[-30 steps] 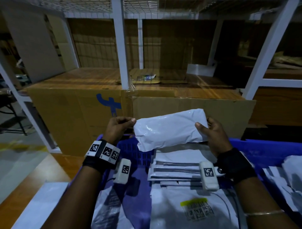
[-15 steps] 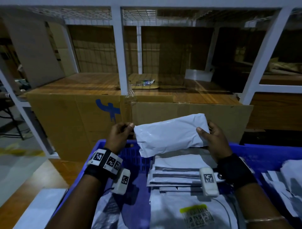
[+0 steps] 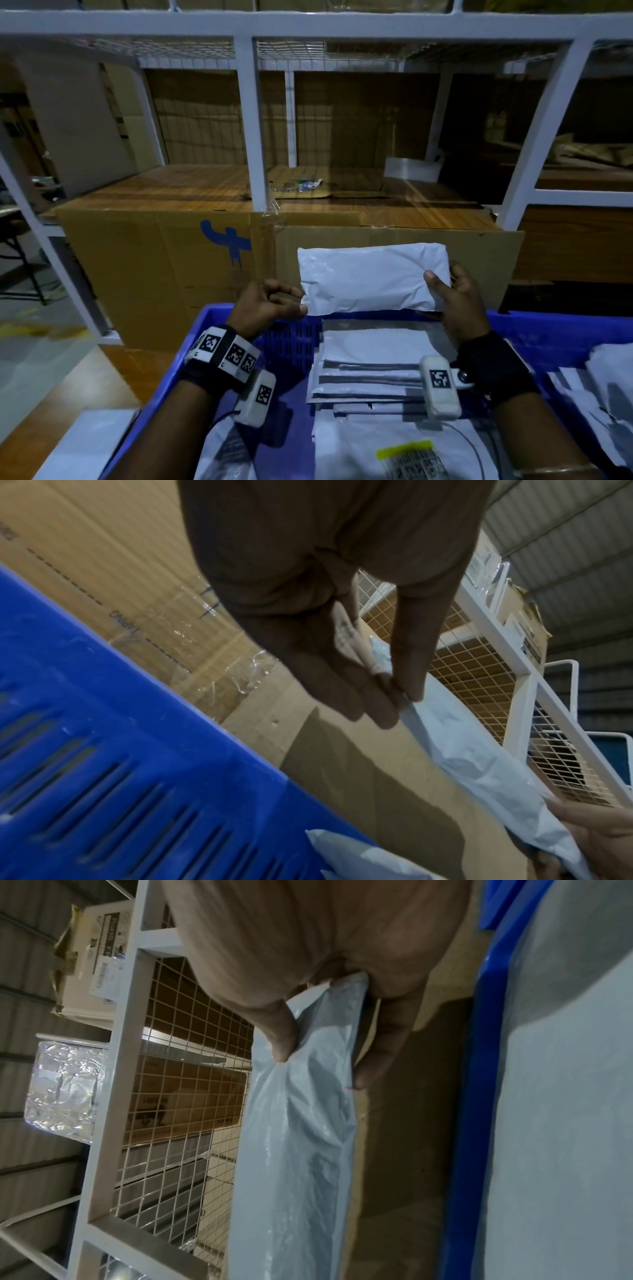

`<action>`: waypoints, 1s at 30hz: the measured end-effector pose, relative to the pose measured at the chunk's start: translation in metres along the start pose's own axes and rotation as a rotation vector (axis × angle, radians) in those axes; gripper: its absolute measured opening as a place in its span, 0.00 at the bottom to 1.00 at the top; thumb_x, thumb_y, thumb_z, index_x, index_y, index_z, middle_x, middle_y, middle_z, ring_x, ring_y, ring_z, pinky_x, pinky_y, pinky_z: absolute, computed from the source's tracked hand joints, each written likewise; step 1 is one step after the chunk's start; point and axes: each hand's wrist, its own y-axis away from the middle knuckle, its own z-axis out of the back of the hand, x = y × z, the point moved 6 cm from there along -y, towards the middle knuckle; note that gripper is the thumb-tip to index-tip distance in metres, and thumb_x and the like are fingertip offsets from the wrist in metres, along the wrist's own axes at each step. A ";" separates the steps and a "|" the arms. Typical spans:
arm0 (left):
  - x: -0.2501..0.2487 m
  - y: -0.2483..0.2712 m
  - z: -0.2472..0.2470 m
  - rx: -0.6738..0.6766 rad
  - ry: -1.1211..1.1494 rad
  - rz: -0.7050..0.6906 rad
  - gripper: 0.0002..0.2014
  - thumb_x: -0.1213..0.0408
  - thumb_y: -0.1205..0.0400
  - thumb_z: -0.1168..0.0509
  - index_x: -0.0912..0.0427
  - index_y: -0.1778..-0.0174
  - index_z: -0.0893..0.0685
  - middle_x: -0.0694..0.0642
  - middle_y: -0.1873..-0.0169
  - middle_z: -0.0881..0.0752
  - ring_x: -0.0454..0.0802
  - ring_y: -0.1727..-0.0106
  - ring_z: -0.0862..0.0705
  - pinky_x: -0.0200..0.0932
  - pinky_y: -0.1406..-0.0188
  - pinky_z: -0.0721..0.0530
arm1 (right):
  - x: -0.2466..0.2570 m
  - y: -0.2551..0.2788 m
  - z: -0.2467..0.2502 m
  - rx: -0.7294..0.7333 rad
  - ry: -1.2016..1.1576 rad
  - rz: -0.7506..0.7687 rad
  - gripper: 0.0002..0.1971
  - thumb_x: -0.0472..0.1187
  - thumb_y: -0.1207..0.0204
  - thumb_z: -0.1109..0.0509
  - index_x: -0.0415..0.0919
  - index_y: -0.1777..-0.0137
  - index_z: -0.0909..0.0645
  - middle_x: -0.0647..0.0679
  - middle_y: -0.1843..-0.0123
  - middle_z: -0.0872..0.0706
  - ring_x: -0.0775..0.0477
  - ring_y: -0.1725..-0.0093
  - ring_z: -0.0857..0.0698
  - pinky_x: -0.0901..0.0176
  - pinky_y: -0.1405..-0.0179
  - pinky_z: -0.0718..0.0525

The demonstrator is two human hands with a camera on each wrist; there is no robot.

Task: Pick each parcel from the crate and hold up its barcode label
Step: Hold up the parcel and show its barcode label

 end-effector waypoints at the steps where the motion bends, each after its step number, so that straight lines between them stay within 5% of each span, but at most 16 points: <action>1: 0.000 0.000 -0.001 0.018 -0.001 0.003 0.11 0.81 0.32 0.22 0.71 0.56 0.14 0.63 0.71 0.16 0.56 0.64 0.16 0.44 0.64 0.13 | 0.000 -0.001 0.002 -0.006 0.002 0.008 0.10 0.42 0.21 0.28 0.51 0.41 0.16 0.45 0.40 0.10 0.39 0.40 0.12 0.29 0.36 0.18; 3: 0.001 -0.001 0.000 0.039 -0.006 0.027 0.12 0.81 0.32 0.23 0.71 0.54 0.14 0.68 0.66 0.17 0.58 0.64 0.14 0.42 0.67 0.14 | 0.001 -0.001 0.002 0.002 0.007 0.025 0.13 0.49 0.24 0.25 0.51 0.41 0.16 0.44 0.40 0.11 0.39 0.39 0.13 0.29 0.36 0.18; 5: 0.003 -0.001 -0.001 0.061 -0.009 0.039 0.13 0.81 0.31 0.24 0.70 0.53 0.15 0.70 0.64 0.16 0.58 0.64 0.12 0.44 0.64 0.13 | 0.001 0.001 0.000 0.018 0.002 0.027 0.29 0.65 0.39 0.20 0.52 0.41 0.15 0.44 0.40 0.10 0.39 0.40 0.12 0.31 0.37 0.17; 8: 0.001 0.000 -0.002 0.035 -0.006 0.045 0.07 0.71 0.26 0.25 0.70 0.56 0.14 0.64 0.67 0.14 0.55 0.65 0.11 0.43 0.65 0.13 | 0.001 0.000 -0.001 0.024 -0.026 0.025 0.37 0.69 0.47 0.19 0.51 0.40 0.16 0.45 0.40 0.10 0.39 0.40 0.12 0.34 0.38 0.16; 12: -0.004 0.000 -0.001 -0.041 -0.017 -0.005 0.21 0.56 0.27 0.26 0.77 0.58 0.13 0.60 0.69 0.13 0.45 0.70 0.14 0.37 0.72 0.18 | 0.001 0.002 -0.006 0.066 -0.045 0.017 0.28 0.60 0.38 0.18 0.49 0.40 0.16 0.43 0.41 0.10 0.37 0.41 0.12 0.33 0.39 0.16; 15: -0.001 0.000 0.000 -0.062 0.016 -0.003 0.11 0.67 0.26 0.24 0.74 0.61 0.13 0.58 0.74 0.14 0.48 0.72 0.14 0.41 0.73 0.17 | 0.002 0.002 -0.007 0.074 -0.050 0.030 0.18 0.50 0.27 0.23 0.47 0.40 0.17 0.42 0.42 0.10 0.35 0.41 0.12 0.32 0.38 0.17; 21: -0.002 0.000 0.006 -0.097 0.062 0.013 0.04 0.70 0.25 0.25 0.66 0.62 0.13 0.58 0.72 0.12 0.50 0.69 0.12 0.41 0.70 0.14 | -0.002 0.003 -0.008 0.083 -0.062 0.031 0.39 0.67 0.47 0.17 0.44 0.39 0.17 0.41 0.41 0.10 0.35 0.40 0.12 0.36 0.39 0.16; 24: -0.001 0.000 0.004 -0.081 0.045 -0.003 0.12 0.65 0.27 0.22 0.68 0.57 0.15 0.68 0.66 0.16 0.57 0.65 0.15 0.44 0.67 0.14 | -0.003 0.004 -0.011 0.093 -0.064 0.019 0.34 0.62 0.41 0.17 0.43 0.39 0.17 0.40 0.42 0.10 0.33 0.40 0.13 0.31 0.39 0.16; 27: -0.001 -0.001 0.006 -0.067 0.075 -0.008 0.17 0.71 0.26 0.24 0.70 0.43 0.18 0.69 0.65 0.13 0.64 0.63 0.12 0.49 0.66 0.12 | 0.000 0.003 -0.010 0.090 -0.078 0.014 0.22 0.41 0.27 0.23 0.51 0.34 0.22 0.47 0.40 0.11 0.36 0.41 0.12 0.36 0.44 0.13; 30: -0.006 -0.002 0.013 -0.146 0.166 -0.001 0.23 0.77 0.25 0.27 0.60 0.36 0.21 0.62 0.64 0.12 0.52 0.69 0.11 0.44 0.74 0.14 | 0.006 0.004 -0.013 0.142 -0.167 0.028 0.24 0.39 0.27 0.25 0.61 0.33 0.22 0.52 0.34 0.14 0.44 0.39 0.13 0.43 0.47 0.12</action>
